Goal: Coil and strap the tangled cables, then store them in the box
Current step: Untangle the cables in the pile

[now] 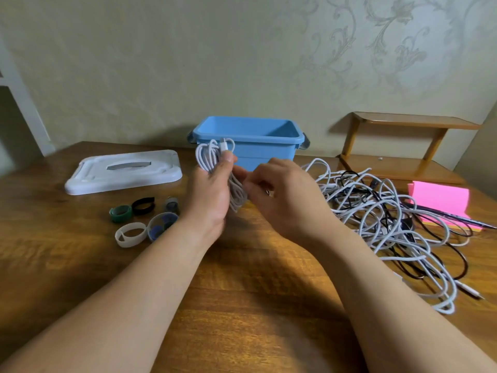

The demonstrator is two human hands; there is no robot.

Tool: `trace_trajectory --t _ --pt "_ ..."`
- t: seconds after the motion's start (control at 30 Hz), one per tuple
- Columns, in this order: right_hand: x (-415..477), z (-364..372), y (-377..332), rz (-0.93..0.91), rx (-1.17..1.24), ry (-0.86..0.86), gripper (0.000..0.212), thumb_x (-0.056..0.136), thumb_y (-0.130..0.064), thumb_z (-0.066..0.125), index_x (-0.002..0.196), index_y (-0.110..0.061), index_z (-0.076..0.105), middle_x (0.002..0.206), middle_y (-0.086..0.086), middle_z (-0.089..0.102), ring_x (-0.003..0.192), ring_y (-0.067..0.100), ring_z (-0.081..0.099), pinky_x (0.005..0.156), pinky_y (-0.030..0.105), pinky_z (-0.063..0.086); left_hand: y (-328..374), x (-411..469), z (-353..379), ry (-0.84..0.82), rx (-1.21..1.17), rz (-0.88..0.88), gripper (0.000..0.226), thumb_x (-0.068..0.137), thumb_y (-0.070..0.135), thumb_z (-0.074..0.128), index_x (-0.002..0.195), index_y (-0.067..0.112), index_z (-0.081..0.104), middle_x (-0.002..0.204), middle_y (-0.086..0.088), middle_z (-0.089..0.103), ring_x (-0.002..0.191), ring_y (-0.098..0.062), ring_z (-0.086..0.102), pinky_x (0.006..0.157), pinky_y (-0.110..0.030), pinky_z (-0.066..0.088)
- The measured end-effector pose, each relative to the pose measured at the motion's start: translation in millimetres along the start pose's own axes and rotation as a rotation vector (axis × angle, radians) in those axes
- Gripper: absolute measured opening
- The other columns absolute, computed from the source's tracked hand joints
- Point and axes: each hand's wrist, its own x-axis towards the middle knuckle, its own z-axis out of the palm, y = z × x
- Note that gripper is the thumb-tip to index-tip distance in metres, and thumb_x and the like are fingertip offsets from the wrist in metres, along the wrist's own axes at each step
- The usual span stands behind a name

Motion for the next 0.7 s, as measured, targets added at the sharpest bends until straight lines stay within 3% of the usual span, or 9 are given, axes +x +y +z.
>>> trace_trajectory --t 0.13,0.23,0.3,0.37,0.4,0.47,0.6,0.67,0.7 --pt "2 -14 -2 0.343 0.434 0.087 0.024 0.101 -0.039 0.069 0.117 -0.02 0.067 0.101 -0.01 0.073 0.094 0.003 0.068 0.083 0.028 0.056 9 -3 -3 -0.233 -0.109 -0.119 0.024 0.111 0.033 0.056 0.099 0.014 0.064 0.066 0.003 0.047 0.053 -0.011 0.047 0.056 -0.029 0.048" --pt "6 -8 -3 0.459 0.882 -0.114 0.058 0.095 -0.042 0.078 0.144 -0.018 0.056 0.123 -0.001 0.076 0.113 0.008 0.073 0.097 0.03 0.059 11 -17 2 -0.557 -0.132 -0.197 0.02 0.11 0.026 0.055 0.094 0.018 0.065 0.065 0.0 0.036 0.048 -0.01 0.034 0.045 -0.023 0.037" --pt "8 -8 -1 0.494 1.138 -0.254 0.05 0.093 -0.033 0.078 0.139 -0.018 0.063 0.131 0.009 0.074 0.124 0.023 0.07 0.107 0.039 0.056 11 -23 3 -0.751 -0.113 -0.298 0.026 0.104 0.01 0.054 0.08 0.018 0.062 0.059 0.002 0.034 0.041 -0.006 0.034 0.042 -0.021 0.036" --pt "8 -7 0 0.48 1.186 -0.306 0.018 0.095 -0.024 0.074 0.111 -0.014 0.075 0.124 0.015 0.077 0.121 0.028 0.072 0.105 0.042 0.055 12 -26 0 -0.874 -0.048 -0.4 0.031 0.097 0.003 0.053 0.069 0.017 0.053 0.057 0.002 0.033 0.039 -0.005 0.035 0.042 -0.021 0.037" --pt "7 -4 0 0.479 1.162 -0.292 0.01 0.097 -0.023 0.072 0.094 -0.014 0.075 0.115 0.016 0.079 0.114 0.027 0.074 0.101 0.043 0.056 11 -27 -1 -0.897 -0.001 -0.431 0.033 0.097 0.003 0.053 0.067 0.017 0.052 0.057 0.002 0.034 0.039 -0.005 0.036 0.043 -0.021 0.038" --pt "5 2 -4 0.498 1.061 -0.203 0.029 0.101 -0.031 0.069 0.075 -0.017 0.07 0.1 0.015 0.08 0.098 0.028 0.075 0.092 0.048 0.059 9 -30 0 -0.855 0.127 -0.401 0.034 0.104 0.004 0.051 0.072 0.015 0.055 0.057 -0.001 0.04 0.042 -0.009 0.039 0.048 -0.025 0.042" --pt "6 9 -7 0.571 0.749 0.054 0.055 0.1 -0.057 0.065 0.075 -0.009 0.07 0.08 0.012 0.078 0.067 0.037 0.073 0.059 0.048 0.057 4 -36 0 -0.641 0.407 -0.127 0.013 0.109 0.018 0.059 0.102 0.008 0.063 0.07 -0.008 0.063 0.061 -0.027 0.061 0.06 -0.039 0.057" --pt "6 12 -8 0.584 0.71 0.153 0.063 0.099 -0.063 0.063 0.076 -0.004 0.066 0.073 0.021 0.072 0.058 0.044 0.067 0.048 0.051 0.054 3 -38 0 -0.573 0.599 -0.008 0.013 0.11 0.029 0.057 0.112 0.019 0.066 0.079 -0.002 0.07 0.066 -0.023 0.066 0.065 -0.042 0.059" --pt "6 14 -8 0.6 0.716 0.195 0.063 0.099 -0.063 0.063 0.078 -0.004 0.066 0.072 0.023 0.07 0.062 0.046 0.068 0.051 0.056 0.056 2 -39 2 -0.549 0.698 0.07 0.013 0.111 0.032 0.055 0.114 0.025 0.065 0.082 0.001 0.071 0.069 -0.019 0.067 0.068 -0.042 0.058"
